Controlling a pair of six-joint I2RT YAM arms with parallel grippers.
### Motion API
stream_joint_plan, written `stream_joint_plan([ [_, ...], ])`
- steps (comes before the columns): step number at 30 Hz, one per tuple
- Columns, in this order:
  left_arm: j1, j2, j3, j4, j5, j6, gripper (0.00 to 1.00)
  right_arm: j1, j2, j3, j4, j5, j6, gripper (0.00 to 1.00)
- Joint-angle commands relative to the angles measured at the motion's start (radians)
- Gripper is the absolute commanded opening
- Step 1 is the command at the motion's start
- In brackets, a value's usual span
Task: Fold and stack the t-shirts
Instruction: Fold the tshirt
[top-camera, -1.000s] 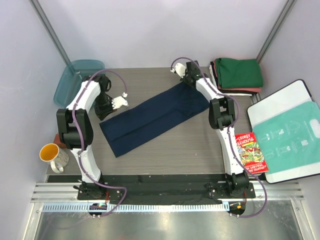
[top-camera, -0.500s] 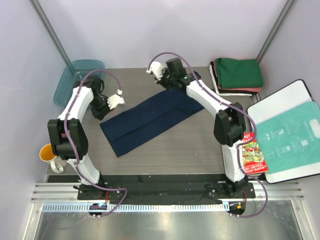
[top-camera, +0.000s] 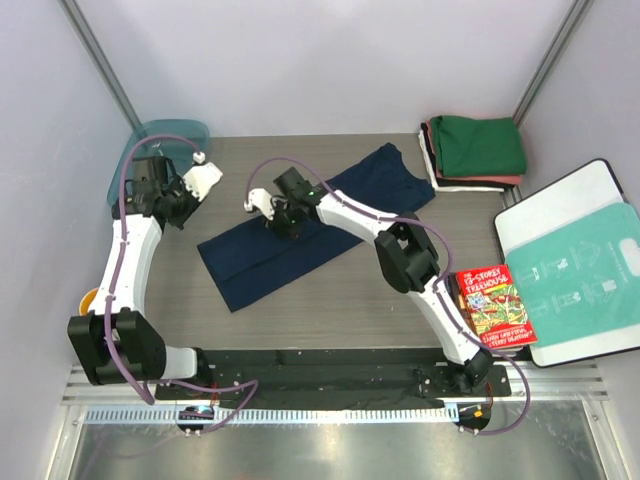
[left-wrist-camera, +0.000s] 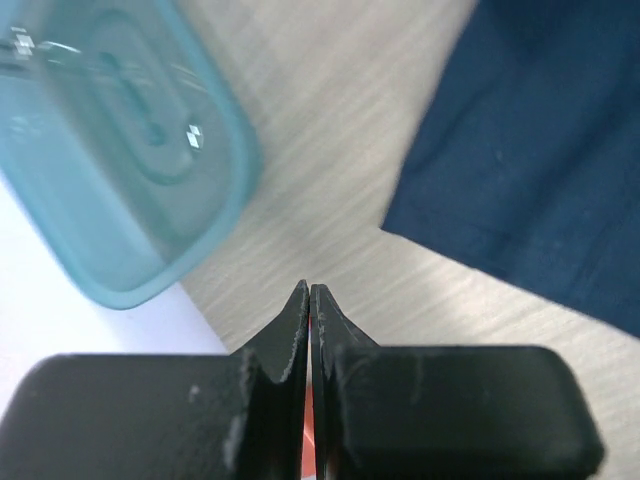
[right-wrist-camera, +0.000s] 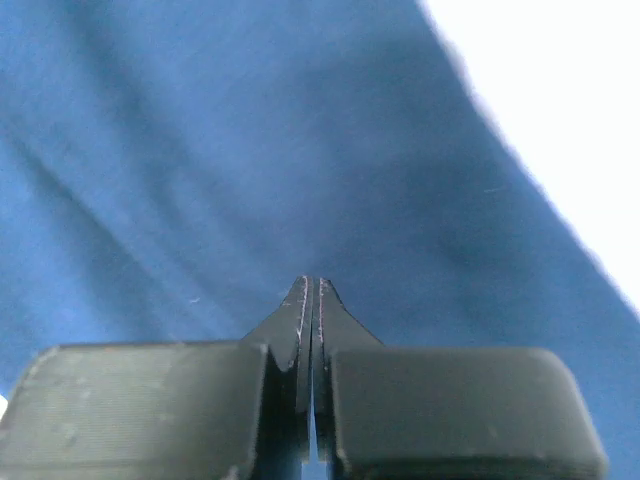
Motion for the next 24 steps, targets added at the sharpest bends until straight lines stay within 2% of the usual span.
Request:
stream_joint_plan([
  [1,0.009,-0.056,-0.014,0.134,0.000,-0.082,0.00,0.002,0.024,0.090,-0.010,-0.018,0.011,0.01],
  [7,0.009,-0.071,-0.023,0.144,0.002,-0.055,0.00,0.011,-0.011,0.002,-0.044,-0.023,-0.013,0.01],
  [13,0.012,-0.041,0.015,0.155,0.031,-0.025,0.00,0.009,-0.099,-0.228,-0.053,0.005,-0.053,0.01],
  [20,0.013,-0.017,-0.005,0.127,0.085,0.033,0.00,0.009,-0.289,-0.568,-0.063,0.087,-0.093,0.01],
  [24,0.013,-0.004,-0.013,0.129,0.111,0.045,0.00,0.009,-0.474,-0.740,-0.110,0.118,-0.116,0.01],
])
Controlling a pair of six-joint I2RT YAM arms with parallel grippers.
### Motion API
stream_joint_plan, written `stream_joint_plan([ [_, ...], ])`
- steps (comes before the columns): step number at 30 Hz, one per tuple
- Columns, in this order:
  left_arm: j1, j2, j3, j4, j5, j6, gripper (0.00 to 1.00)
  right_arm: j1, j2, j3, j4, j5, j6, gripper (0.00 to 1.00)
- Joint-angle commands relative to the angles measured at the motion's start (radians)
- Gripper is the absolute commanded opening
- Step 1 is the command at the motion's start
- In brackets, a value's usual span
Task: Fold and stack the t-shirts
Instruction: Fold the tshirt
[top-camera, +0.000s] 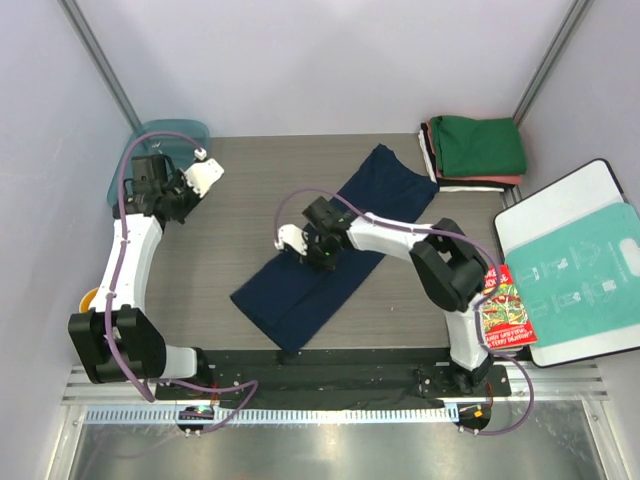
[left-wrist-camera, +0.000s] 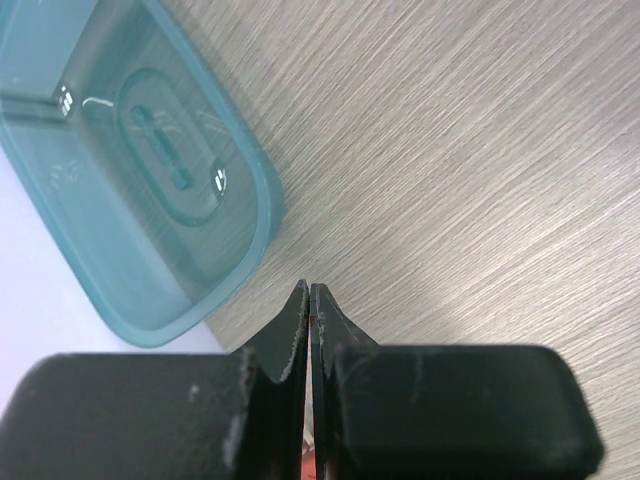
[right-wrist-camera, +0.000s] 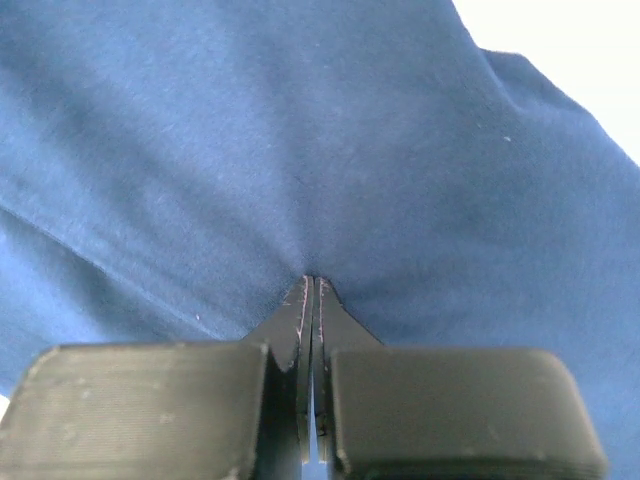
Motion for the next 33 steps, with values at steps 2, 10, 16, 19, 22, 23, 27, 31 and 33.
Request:
stream_joint_plan([
  [2,0.008,0.026,0.011,0.021,0.069,0.032,0.00,0.004,-0.192,-0.269,-0.193,0.086,-0.038,0.01],
  [10,0.006,0.073,0.063,0.016,0.098,0.010,0.00,-0.004,-0.409,-0.433,-0.222,0.175,-0.046,0.01],
  [16,0.005,0.104,0.102,0.014,0.101,-0.005,0.00,-0.102,-0.423,-0.157,-0.004,0.375,0.121,0.08],
  [19,-0.002,0.122,0.122,0.013,0.102,-0.020,0.00,-0.165,-0.342,-0.063,0.094,0.512,0.170,0.01],
  [22,-0.009,0.139,0.141,0.007,0.104,-0.028,0.00,-0.237,-0.213,0.046,0.134,0.600,0.176,0.01],
  [23,-0.012,0.141,0.144,0.005,0.105,-0.023,0.00,-0.252,-0.185,0.085,0.139,0.613,0.167,0.01],
  [27,-0.017,0.158,0.179,-0.012,0.099,-0.004,0.00,-0.300,-0.044,0.172,0.162,0.718,0.095,0.01],
  [31,-0.017,0.178,0.199,-0.032,0.092,0.027,0.00,-0.316,-0.013,0.228,0.203,0.816,0.061,0.01],
  [33,-0.017,0.185,0.208,-0.032,0.085,0.035,0.00,-0.316,0.013,0.256,0.189,0.844,0.032,0.01],
])
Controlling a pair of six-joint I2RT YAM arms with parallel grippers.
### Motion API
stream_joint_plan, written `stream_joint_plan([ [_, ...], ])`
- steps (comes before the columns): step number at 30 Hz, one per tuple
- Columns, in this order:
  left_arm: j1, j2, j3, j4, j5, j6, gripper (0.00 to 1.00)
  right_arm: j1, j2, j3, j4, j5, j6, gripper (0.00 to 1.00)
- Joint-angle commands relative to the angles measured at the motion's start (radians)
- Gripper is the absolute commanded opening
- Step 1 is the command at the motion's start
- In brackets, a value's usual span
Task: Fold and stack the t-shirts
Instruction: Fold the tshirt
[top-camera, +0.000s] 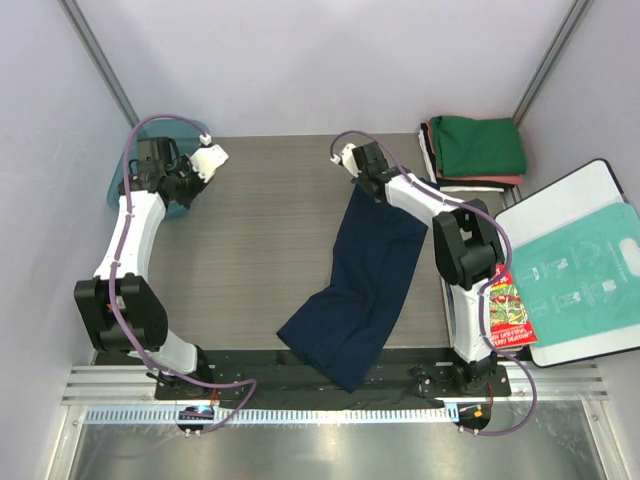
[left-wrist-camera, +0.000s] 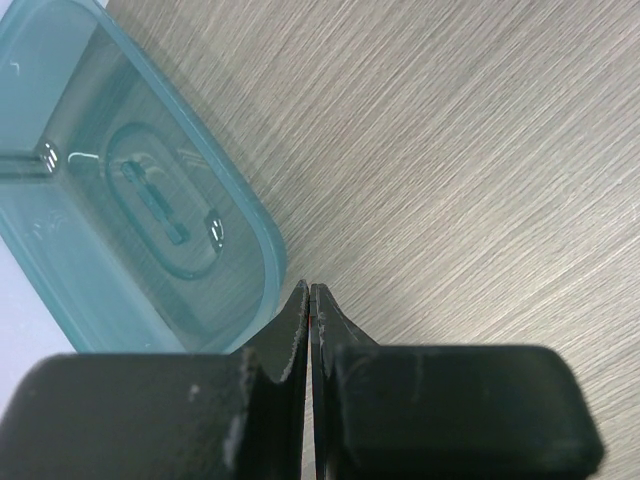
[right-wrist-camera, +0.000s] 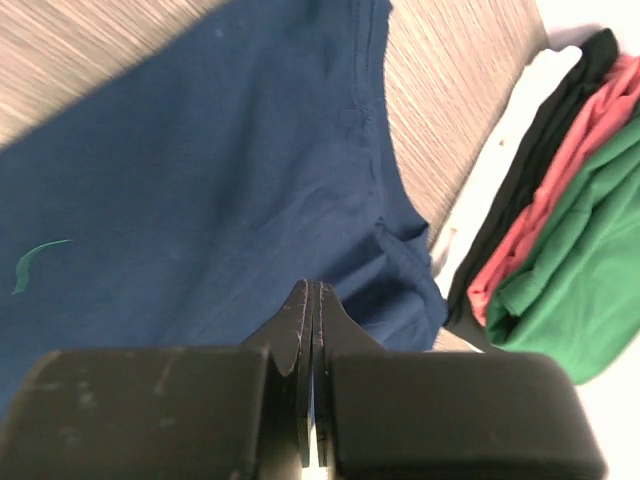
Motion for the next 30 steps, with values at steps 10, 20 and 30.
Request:
stream_joint_plan([
  [10,-0.004,0.086,0.111,-0.018,0.006,0.033,0.00,-0.003,0.128,0.128,-0.018,0.128,-0.097,0.01],
  [20,-0.004,0.106,0.120,-0.024,-0.008,0.058,0.00,-0.003,0.276,0.246,-0.030,0.136,-0.098,0.01],
  [30,-0.004,0.126,0.108,-0.010,-0.014,0.033,0.00,-0.005,0.540,0.632,-0.040,-0.028,-0.177,0.01],
])
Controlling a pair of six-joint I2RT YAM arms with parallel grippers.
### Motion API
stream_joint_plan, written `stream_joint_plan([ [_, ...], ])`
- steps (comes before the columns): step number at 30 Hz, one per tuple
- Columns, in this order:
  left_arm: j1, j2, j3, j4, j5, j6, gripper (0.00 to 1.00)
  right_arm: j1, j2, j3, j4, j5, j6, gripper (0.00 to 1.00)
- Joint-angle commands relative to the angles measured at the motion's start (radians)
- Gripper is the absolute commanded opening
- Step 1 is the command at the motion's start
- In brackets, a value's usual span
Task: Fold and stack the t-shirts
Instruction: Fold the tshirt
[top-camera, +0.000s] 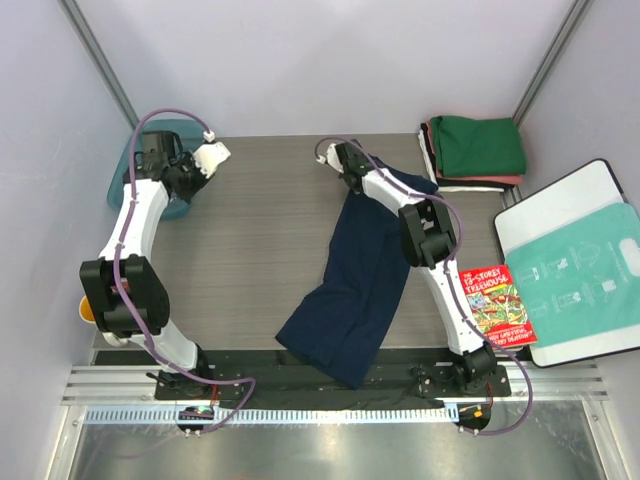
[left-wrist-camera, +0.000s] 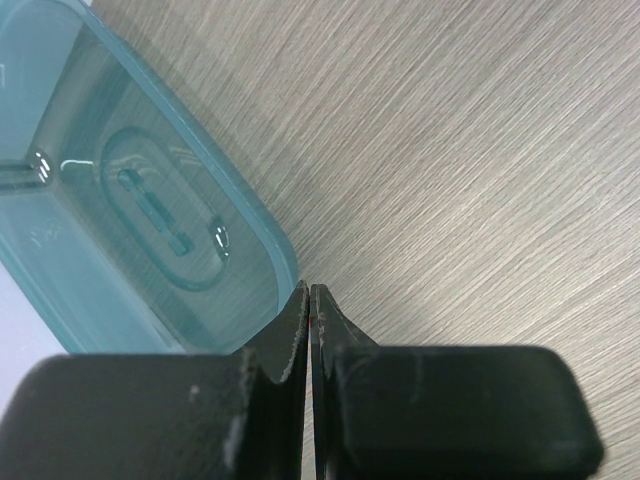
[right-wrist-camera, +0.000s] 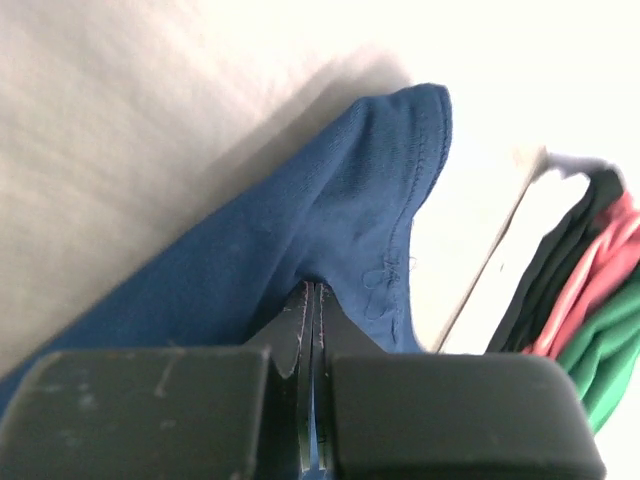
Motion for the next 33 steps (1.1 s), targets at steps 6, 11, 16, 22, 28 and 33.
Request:
stream_joint_plan([
  [6,-0.006,0.044,0.019,0.016,0.007,-0.022,0.00,0.011,0.218,0.295,0.081,-0.223,-0.082,0.01],
  [11,-0.014,0.062,0.021,0.025,0.008,-0.031,0.00,0.028,0.225,0.252,0.253,-0.236,-0.162,0.01],
  [16,-0.026,0.079,0.013,0.057,-0.010,-0.048,0.00,0.038,0.228,0.244,0.354,-0.302,-0.220,0.01],
  [22,-0.035,0.073,0.011,0.087,-0.012,-0.078,0.00,0.078,0.140,0.164,0.727,-0.081,-0.213,0.01],
  [28,-0.042,0.050,-0.004,0.091,-0.010,-0.080,0.00,0.083,-0.067,0.095,0.563,0.060,-0.109,0.01],
  [33,-0.040,0.019,-0.016,0.088,-0.004,-0.071,0.00,0.074,-0.207,-0.090,0.305,0.037,-0.122,0.01],
])
